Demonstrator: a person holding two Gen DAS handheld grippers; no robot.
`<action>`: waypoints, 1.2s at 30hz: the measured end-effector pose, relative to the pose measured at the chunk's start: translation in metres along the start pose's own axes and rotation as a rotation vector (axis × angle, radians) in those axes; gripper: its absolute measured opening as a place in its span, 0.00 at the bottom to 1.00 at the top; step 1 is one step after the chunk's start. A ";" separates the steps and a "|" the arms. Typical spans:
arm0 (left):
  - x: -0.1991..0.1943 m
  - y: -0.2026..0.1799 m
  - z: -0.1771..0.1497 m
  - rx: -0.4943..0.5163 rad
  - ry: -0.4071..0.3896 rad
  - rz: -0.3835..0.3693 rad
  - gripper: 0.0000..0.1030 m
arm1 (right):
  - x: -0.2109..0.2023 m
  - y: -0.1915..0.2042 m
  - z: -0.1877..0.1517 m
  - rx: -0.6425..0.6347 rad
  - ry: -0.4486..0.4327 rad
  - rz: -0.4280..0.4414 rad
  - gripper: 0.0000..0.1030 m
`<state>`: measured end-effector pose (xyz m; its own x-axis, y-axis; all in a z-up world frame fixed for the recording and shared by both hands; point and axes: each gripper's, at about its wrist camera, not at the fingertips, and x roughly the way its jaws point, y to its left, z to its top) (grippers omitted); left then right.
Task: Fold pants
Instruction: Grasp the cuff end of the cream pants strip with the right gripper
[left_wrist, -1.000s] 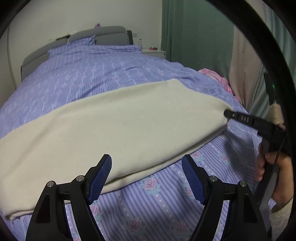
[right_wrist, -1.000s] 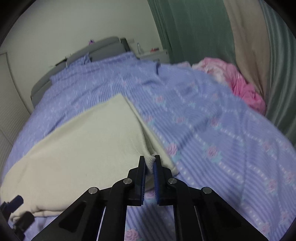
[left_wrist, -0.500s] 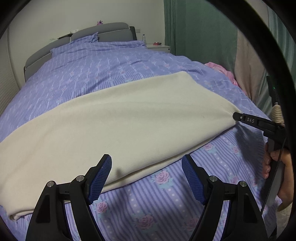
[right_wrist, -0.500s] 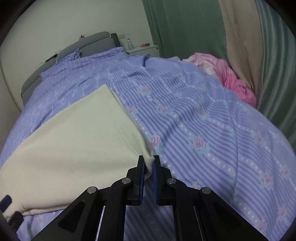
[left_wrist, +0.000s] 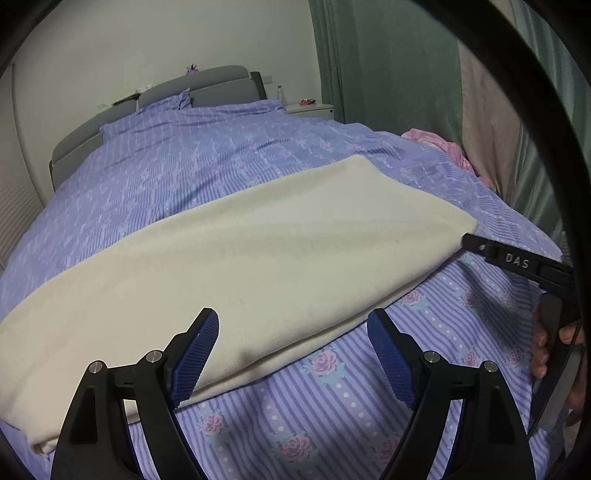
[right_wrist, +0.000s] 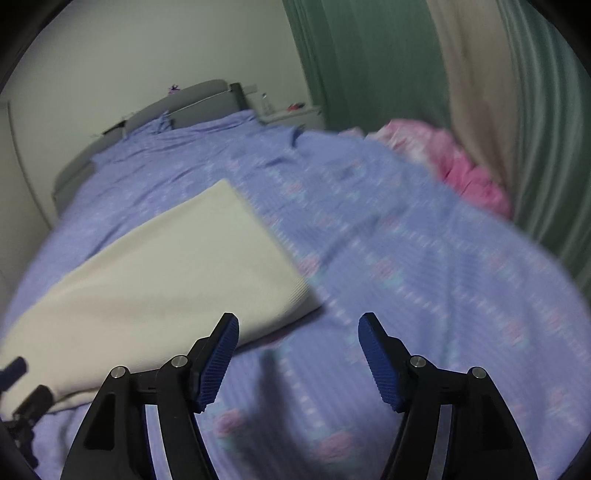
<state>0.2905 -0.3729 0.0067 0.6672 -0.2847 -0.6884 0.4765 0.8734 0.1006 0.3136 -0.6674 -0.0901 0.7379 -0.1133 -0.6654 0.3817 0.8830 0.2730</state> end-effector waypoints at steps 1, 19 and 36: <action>0.000 -0.001 0.000 0.008 -0.002 0.003 0.80 | 0.004 -0.001 -0.002 0.019 0.009 0.018 0.66; 0.026 -0.009 0.012 -0.011 0.022 -0.026 0.80 | 0.061 -0.025 0.011 0.234 0.035 0.238 0.59; 0.020 -0.010 0.013 -0.010 0.001 -0.026 0.80 | 0.047 -0.042 -0.013 0.561 0.111 0.331 0.51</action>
<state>0.3071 -0.3924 0.0013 0.6542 -0.3065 -0.6914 0.4875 0.8699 0.0756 0.3250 -0.7038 -0.1425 0.8155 0.1976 -0.5439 0.3992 0.4885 0.7759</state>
